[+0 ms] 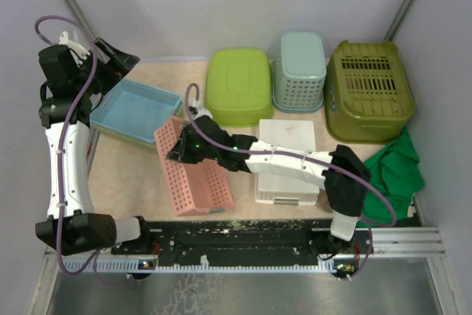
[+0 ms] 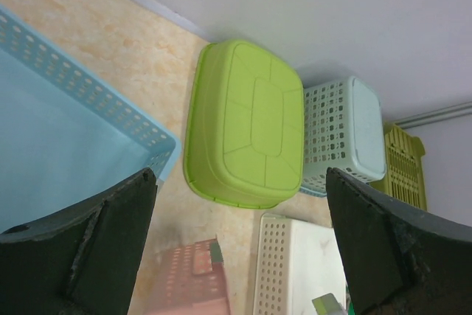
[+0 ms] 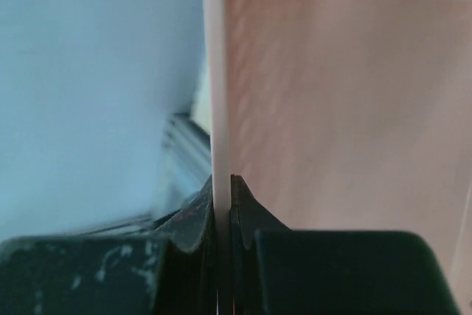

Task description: Turn the large container upside down

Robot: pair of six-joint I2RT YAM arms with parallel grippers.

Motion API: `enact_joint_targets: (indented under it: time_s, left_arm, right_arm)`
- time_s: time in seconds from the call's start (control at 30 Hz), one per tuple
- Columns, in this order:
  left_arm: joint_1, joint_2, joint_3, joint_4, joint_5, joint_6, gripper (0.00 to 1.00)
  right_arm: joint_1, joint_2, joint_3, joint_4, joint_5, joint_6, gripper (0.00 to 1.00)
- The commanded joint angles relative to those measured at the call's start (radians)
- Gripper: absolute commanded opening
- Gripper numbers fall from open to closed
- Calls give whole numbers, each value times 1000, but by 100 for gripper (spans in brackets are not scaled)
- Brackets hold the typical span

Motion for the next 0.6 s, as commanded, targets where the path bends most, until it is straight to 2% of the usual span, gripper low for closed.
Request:
enact_joint_targets:
  time_s: [0.0,0.13,0.17,0.33,0.43,0.57]
  left_arm:
    - [-3,-29,87,9,20,11,100]
    - [-3,-34,98,5,31,23,100]
    - [-3,-32,96,1,35,24,100]
    - [-3,-33,67,7,60,24,100]
    - [-3,-32,62,0,63,40,100]
    - [-4,-30,57,1,72,41,100]
  right_arm:
    - [-84,-160,-342,802,-251,168,0]
    - [-148,-153,-518,1192,-286,362,0]
    - [-155,-130,-550,1333,-285,415,0]
    - [-180,9,-651,1658,-295,652,0]
    - [-194,45,-736,1772,-269,713,0]
    - [-228,1,-843,1785,-259,698,0]
